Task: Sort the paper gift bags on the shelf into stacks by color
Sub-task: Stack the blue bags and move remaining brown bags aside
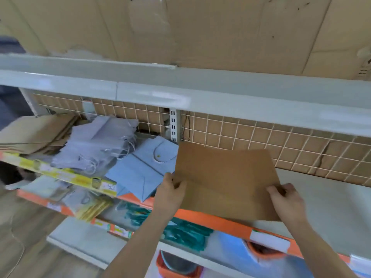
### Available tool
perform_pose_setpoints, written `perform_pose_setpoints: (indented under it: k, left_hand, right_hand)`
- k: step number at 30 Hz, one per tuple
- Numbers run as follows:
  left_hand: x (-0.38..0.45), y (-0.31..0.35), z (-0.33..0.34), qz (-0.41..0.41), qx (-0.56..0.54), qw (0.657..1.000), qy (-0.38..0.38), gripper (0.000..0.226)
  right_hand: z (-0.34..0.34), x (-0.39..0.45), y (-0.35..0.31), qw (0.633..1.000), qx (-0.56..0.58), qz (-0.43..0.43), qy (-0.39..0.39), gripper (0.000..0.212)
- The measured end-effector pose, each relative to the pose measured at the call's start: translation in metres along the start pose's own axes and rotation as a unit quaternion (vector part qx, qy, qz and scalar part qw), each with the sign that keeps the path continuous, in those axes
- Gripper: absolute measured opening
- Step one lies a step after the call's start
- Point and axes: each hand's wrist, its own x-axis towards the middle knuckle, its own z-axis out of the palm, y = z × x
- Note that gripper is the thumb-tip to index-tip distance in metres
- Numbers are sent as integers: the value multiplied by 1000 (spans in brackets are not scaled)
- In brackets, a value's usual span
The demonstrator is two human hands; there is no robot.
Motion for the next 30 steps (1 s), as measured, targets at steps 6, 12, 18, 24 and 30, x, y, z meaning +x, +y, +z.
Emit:
perform_pose_setpoints:
  k: [6, 12, 18, 24, 30]
  left_hand:
    - [32, -73, -122, -5, 47, 998, 33, 9]
    - [56, -150, -233, -57, 24, 997, 46, 4]
    - [90, -200, -308, -96, 15, 993, 73, 18]
    - [126, -243, -358, -146, -23, 984, 95, 17]
    - [183, -279, -401, -165, -13, 983, 83, 30]
  right_hand:
    - [84, -64, -80, 997, 74, -33, -21, 12]
    - [172, -134, -163, 967, 217, -50, -122, 9]
    - [237, -173, -232, 947, 285, -45, -137, 14]
    - [305, -188, -282, 933, 305, -82, -173, 11]
    - [384, -176, -324, 915, 349, -64, -192, 30]
